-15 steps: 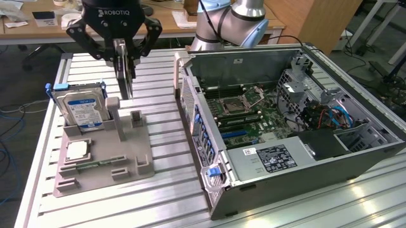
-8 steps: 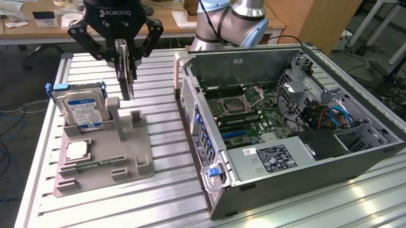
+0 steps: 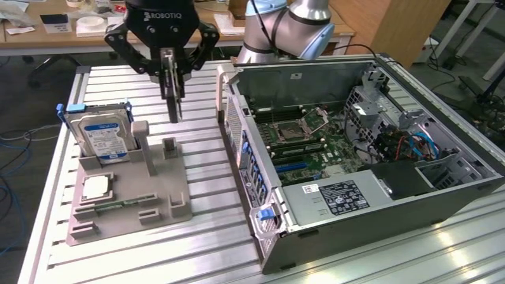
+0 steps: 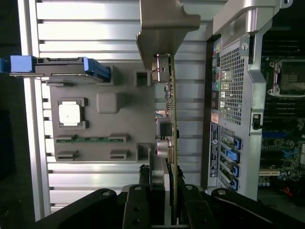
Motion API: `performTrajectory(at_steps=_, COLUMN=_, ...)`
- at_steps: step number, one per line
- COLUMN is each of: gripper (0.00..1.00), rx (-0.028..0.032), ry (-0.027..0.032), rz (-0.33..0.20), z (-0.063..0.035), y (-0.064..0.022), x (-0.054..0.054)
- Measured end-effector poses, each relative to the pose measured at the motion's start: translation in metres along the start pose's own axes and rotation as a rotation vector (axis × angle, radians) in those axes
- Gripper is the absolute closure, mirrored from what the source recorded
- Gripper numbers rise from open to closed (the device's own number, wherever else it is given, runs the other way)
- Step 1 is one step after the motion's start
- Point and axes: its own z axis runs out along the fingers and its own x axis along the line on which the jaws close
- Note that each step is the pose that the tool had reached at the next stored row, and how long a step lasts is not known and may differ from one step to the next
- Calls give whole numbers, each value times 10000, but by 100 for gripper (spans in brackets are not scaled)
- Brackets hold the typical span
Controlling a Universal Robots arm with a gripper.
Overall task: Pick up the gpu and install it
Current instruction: 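Pick up the gpu and move the gpu toward the slot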
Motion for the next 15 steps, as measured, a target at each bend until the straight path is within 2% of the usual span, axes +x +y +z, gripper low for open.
performTrajectory(at_steps=3, gripper=72, rx=-15, ry=2, rz=-1, z=0, y=1, x=-98)
performTrajectory(at_steps=5, gripper=72, rx=-126, ry=3, rz=1, z=1, y=3, x=-145)
performTrajectory(at_steps=7, gripper=72, rx=-176, ry=4, rz=0, z=2, y=3, x=-182)
performTrajectory(at_steps=15, gripper=72, rx=-186, ry=4, rz=1, z=4, y=8, x=-416)
